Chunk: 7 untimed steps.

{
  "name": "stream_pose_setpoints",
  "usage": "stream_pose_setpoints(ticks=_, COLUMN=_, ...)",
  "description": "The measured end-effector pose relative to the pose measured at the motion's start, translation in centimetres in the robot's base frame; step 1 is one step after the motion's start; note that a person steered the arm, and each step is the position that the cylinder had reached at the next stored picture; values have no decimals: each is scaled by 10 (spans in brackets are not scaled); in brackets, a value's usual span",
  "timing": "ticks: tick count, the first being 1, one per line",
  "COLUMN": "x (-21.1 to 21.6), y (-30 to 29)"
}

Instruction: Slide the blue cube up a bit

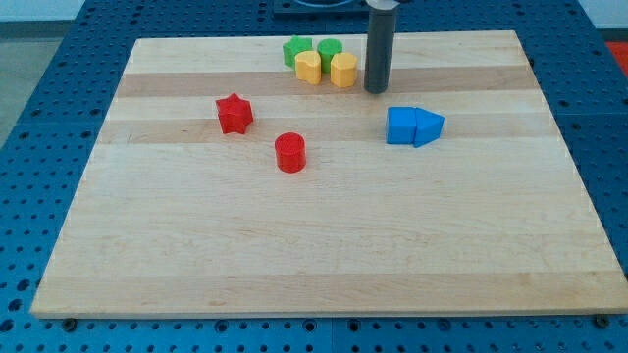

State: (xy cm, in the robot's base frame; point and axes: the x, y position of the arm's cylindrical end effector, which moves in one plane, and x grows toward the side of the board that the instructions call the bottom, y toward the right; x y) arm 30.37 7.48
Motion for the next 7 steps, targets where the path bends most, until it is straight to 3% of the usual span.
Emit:
stream_pose_setpoints(ticks=3, x=-80, y=13)
stream_pose_setpoints(ticks=7, x=-41, y=-20)
